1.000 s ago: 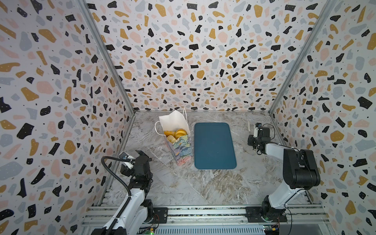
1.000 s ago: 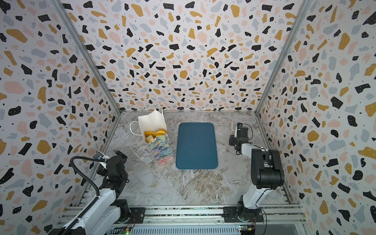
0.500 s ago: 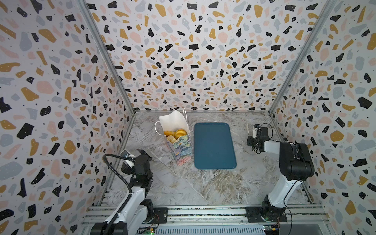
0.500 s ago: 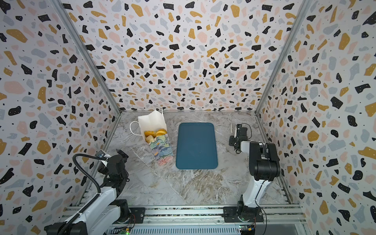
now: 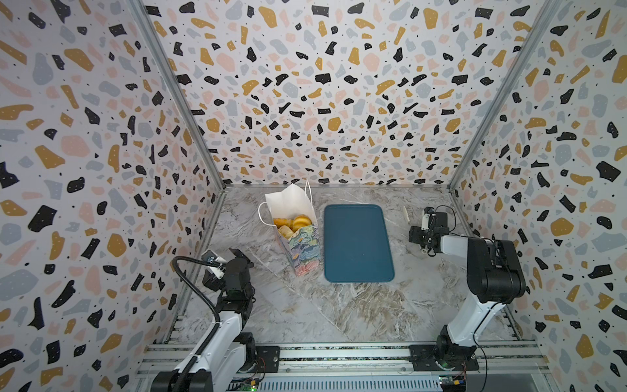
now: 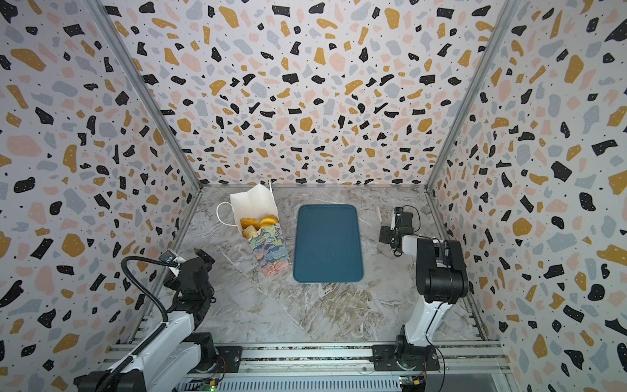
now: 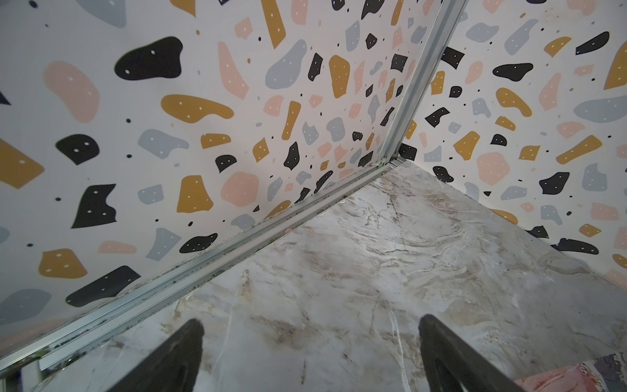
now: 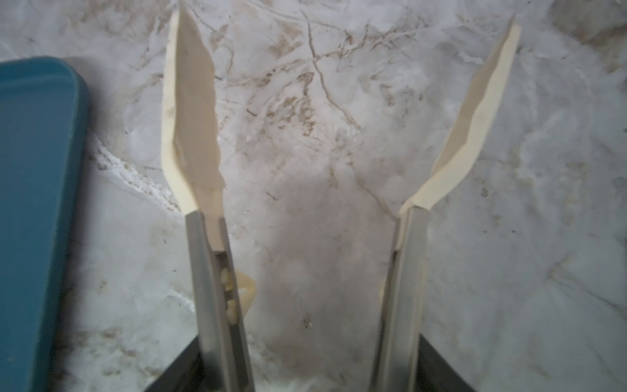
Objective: Pack bread into a paper bag
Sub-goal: Place the pair of food tongs at the top-right of the table.
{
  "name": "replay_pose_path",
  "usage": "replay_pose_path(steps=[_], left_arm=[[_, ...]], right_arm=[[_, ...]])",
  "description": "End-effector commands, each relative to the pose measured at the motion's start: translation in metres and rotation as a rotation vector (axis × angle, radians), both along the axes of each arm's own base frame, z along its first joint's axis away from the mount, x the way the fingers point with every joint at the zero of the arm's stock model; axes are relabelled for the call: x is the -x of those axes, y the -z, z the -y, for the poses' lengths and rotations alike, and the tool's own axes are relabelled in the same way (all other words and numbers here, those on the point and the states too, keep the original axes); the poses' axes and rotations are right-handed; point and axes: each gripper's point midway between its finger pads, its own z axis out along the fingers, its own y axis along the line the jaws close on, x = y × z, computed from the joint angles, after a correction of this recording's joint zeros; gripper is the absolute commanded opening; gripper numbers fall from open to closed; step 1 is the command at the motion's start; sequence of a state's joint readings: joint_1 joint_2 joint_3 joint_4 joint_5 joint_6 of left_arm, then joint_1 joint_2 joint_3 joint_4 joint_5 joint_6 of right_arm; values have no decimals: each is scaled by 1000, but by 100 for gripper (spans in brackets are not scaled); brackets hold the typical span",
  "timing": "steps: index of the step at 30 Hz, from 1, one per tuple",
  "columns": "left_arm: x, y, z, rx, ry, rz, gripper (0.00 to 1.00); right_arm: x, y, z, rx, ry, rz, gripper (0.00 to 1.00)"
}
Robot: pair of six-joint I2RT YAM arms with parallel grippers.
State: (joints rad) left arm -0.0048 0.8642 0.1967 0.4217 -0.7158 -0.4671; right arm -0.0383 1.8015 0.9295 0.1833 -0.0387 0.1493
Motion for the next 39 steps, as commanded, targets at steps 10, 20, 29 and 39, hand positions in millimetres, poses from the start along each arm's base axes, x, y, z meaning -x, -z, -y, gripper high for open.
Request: replay_pose_path(steps=[10, 20, 29, 39], left_arm=[[1, -13, -2, 8, -17, 44, 99], [1, -13, -1, 20, -15, 54, 99], [2, -7, -2, 10, -18, 48, 100], [0, -15, -2, -35, -6, 83, 100]], right_arm=[[8, -40, 4, -37, 30, 79, 89], [13, -47, -4, -86, 10, 107, 99], [23, -60, -5, -113, 32, 179, 99], [46, -75, -6, -135, 45, 308, 99]])
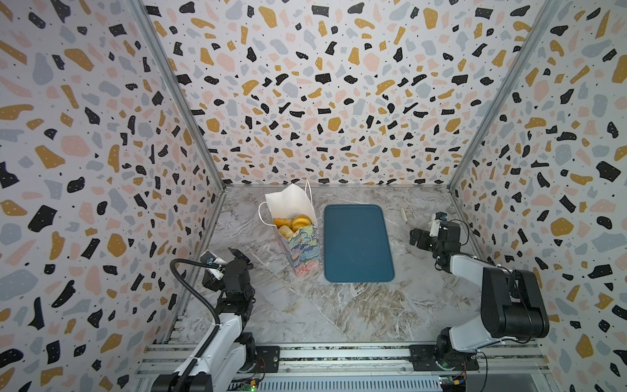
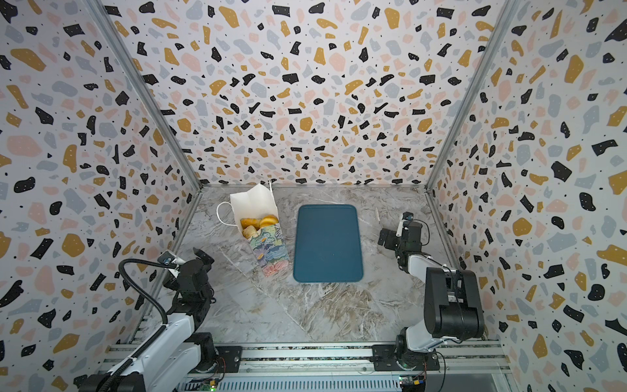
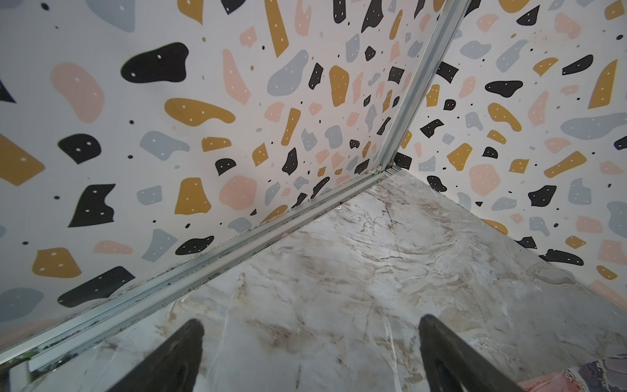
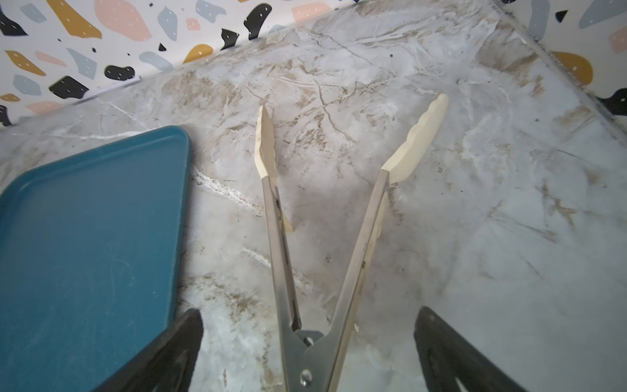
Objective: Pack bread into a paper bag
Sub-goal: Place the pair of food tongs at the top-right of the table, then reset both arms
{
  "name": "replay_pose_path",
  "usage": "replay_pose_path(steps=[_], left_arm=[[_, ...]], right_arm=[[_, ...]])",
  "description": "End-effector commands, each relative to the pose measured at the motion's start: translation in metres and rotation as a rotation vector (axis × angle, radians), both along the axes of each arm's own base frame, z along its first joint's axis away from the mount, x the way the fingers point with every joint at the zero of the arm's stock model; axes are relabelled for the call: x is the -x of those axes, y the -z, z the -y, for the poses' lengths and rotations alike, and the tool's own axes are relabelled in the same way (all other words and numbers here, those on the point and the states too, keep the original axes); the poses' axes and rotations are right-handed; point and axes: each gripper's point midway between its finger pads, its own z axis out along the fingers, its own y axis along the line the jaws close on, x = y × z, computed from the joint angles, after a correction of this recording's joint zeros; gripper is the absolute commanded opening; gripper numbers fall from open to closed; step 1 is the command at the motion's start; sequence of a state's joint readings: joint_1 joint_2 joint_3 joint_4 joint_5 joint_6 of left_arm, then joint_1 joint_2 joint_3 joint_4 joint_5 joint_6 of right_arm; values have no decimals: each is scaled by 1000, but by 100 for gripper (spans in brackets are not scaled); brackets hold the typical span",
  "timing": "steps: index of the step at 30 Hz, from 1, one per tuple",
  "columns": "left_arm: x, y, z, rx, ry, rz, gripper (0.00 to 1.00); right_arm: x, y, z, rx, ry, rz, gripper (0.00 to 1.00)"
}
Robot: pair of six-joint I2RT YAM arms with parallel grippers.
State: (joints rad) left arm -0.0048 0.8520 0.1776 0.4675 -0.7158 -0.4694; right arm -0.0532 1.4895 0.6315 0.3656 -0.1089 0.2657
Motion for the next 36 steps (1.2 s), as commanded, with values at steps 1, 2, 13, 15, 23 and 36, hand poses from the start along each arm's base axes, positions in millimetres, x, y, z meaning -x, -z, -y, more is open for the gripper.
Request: replay_pose_path(steps=[1, 2, 13, 15, 23, 36], left_arm=[[-2, -12, -2, -42, -1, 49, 99], [-3, -13, -1, -50, 10, 58, 99], [-45, 4, 19, -87, 164, 9, 100], [-57, 8, 21, -99, 187, -44, 100], [-62, 3, 25, -158, 222, -1, 100], [-58, 1, 33, -186, 237, 8, 99]], right_arm=[[1, -29, 3, -4, 22, 128, 99], [4, -31, 4, 1, 32, 147, 99], [28, -56, 15, 103, 120, 339, 99], [31, -55, 17, 136, 137, 351, 99], [34, -51, 26, 248, 166, 392, 99], [52, -47, 18, 287, 164, 481, 99]])
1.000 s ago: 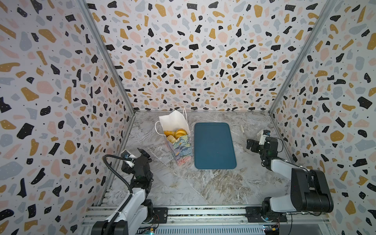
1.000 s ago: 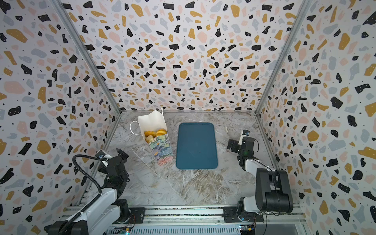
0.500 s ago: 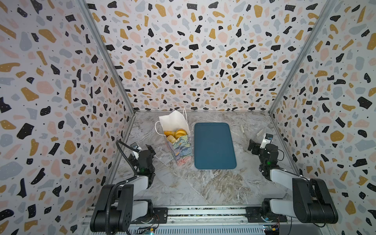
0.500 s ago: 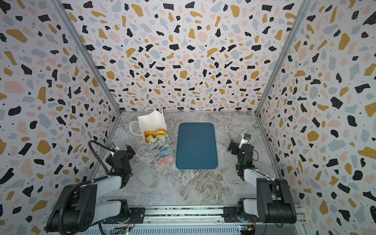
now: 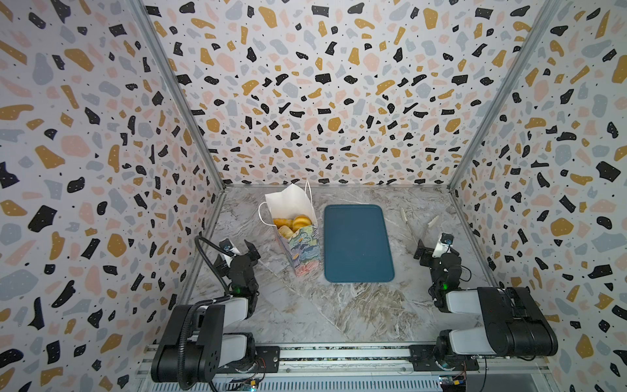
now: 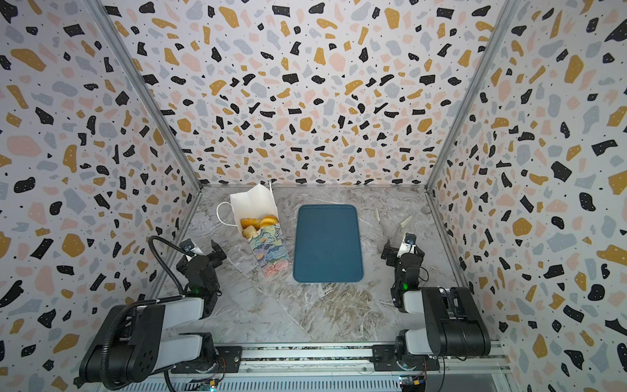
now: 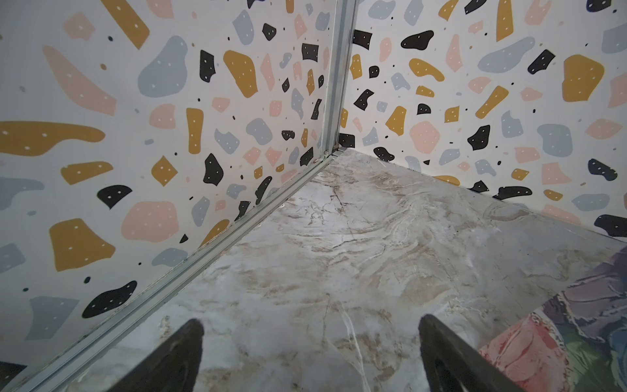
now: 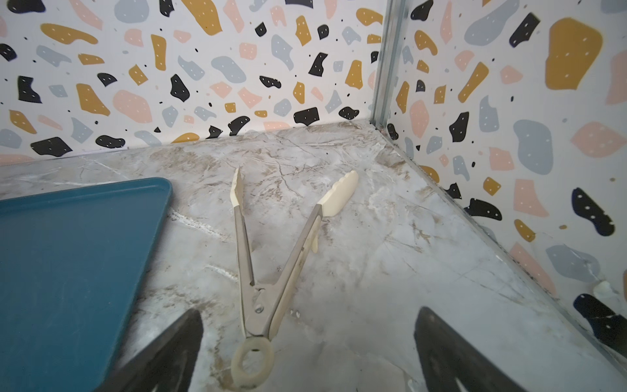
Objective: Pack bread into a paper bag
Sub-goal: Reset both arms
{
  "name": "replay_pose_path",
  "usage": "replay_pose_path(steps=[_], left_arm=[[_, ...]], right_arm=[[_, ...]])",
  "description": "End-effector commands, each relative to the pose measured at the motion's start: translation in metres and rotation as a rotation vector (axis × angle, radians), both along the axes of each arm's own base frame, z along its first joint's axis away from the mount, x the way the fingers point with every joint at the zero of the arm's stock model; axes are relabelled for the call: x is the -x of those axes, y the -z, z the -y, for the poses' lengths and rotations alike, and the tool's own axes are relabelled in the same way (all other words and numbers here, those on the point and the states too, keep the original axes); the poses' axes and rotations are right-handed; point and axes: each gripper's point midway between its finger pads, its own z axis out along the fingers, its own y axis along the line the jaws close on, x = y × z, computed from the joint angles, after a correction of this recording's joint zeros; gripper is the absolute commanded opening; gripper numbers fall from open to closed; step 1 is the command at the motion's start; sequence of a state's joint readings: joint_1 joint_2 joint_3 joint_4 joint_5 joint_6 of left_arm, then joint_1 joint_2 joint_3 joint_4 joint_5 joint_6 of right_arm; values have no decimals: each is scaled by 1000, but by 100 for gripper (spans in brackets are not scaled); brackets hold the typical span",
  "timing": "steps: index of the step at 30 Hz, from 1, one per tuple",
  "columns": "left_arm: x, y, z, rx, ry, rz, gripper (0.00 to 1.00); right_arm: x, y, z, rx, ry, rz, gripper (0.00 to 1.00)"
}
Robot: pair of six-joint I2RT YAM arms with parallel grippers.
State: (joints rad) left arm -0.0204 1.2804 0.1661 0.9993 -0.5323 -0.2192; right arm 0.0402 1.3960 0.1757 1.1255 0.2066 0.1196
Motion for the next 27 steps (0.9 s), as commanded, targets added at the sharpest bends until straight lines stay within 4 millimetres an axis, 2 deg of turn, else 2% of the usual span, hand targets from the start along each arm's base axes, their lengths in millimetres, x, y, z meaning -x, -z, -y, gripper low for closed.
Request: replay_pose_path(steps=[1, 4, 6, 8, 10, 13, 21, 27], left_arm=[[-4, -17, 5, -35, 12, 60, 100], [-6, -14, 22, -83, 74, 54, 99], [-2, -15, 24, -98, 88, 113, 99], [-4, -13, 26, -93, 102, 85, 100], [-6, -10, 26, -91, 103, 64, 100], [-7, -9, 27, -93, 106, 58, 100], [-10, -8, 27, -94, 105, 50, 100], [-7, -10, 28, -92, 110, 63, 99]], right_arm=[[-2, -25, -3, 40, 7, 109, 99], [-4, -23, -12, 73, -25, 100, 99], [-4, -24, -17, 86, -40, 107, 99], [-3, -20, -22, 96, -68, 102, 99], [0, -25, -19, 95, -54, 160, 99], [-9, -17, -33, 116, -125, 106, 99], [-14, -14, -30, 84, -154, 93, 99], [-11, -17, -33, 98, -151, 104, 99]])
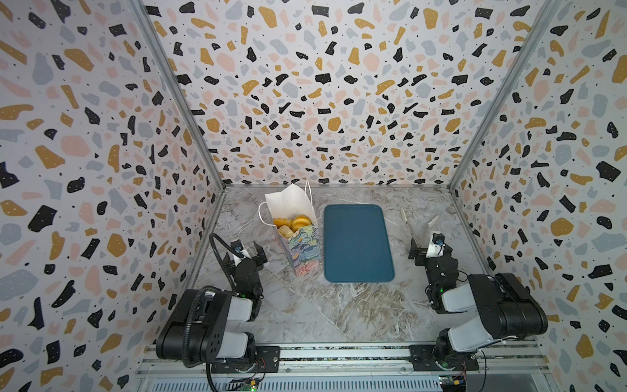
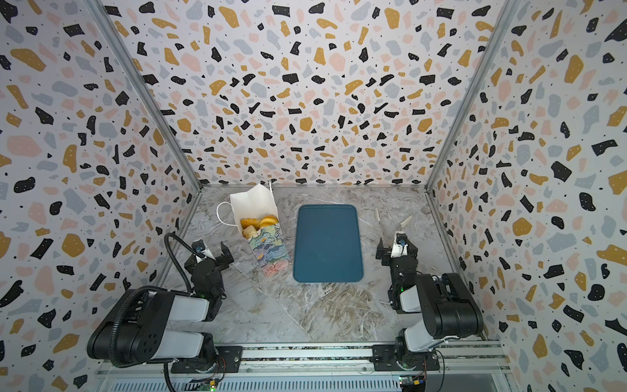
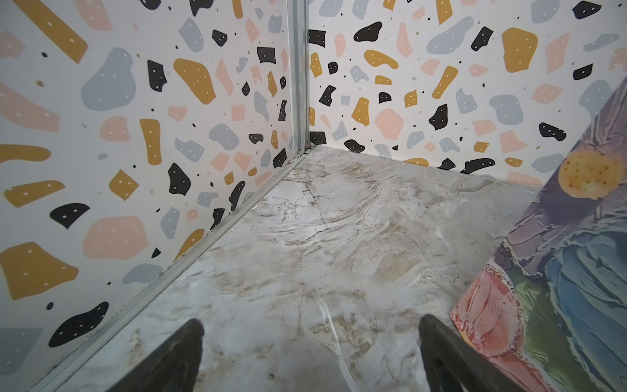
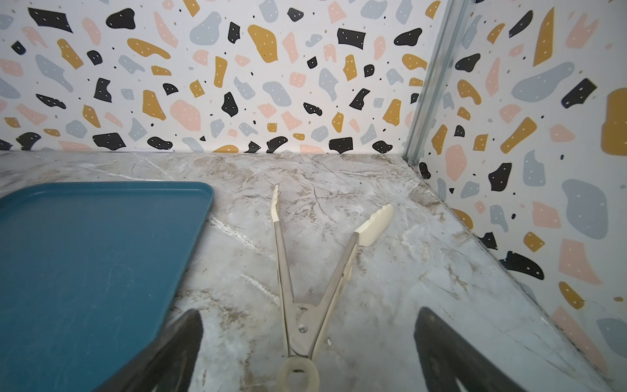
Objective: Pack bread into a paper bag
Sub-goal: Reset both arms
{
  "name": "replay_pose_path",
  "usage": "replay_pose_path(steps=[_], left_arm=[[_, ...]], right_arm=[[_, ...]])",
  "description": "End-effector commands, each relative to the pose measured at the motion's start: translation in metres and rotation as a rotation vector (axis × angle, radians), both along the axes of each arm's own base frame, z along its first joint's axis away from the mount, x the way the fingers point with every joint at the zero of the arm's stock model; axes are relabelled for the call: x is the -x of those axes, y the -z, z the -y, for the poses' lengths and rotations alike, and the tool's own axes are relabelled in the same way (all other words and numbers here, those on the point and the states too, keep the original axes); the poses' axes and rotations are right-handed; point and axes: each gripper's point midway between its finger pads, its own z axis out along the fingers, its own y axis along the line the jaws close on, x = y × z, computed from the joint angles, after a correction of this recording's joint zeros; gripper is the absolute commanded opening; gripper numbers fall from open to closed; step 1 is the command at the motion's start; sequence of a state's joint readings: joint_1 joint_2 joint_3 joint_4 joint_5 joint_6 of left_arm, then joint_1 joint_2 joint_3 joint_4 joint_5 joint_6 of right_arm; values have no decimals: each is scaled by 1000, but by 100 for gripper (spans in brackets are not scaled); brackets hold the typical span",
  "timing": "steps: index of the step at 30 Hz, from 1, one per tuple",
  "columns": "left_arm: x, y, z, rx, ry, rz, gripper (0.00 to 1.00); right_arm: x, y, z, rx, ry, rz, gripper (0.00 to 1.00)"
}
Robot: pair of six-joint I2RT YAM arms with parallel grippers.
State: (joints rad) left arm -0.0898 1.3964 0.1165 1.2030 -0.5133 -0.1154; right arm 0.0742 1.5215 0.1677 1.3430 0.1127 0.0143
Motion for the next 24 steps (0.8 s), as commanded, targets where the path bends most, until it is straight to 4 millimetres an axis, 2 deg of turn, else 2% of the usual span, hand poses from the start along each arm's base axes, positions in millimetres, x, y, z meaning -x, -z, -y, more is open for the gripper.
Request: replay_pose_path(steps=[1, 24], left_arm=[[-3, -20, 3, -3, 10, 75, 100], [-4, -19, 4, -8, 8, 66, 100]], right_arm=[[-2, -10, -7, 25, -8, 34, 99], [-1, -11, -8, 33, -10, 39, 99]])
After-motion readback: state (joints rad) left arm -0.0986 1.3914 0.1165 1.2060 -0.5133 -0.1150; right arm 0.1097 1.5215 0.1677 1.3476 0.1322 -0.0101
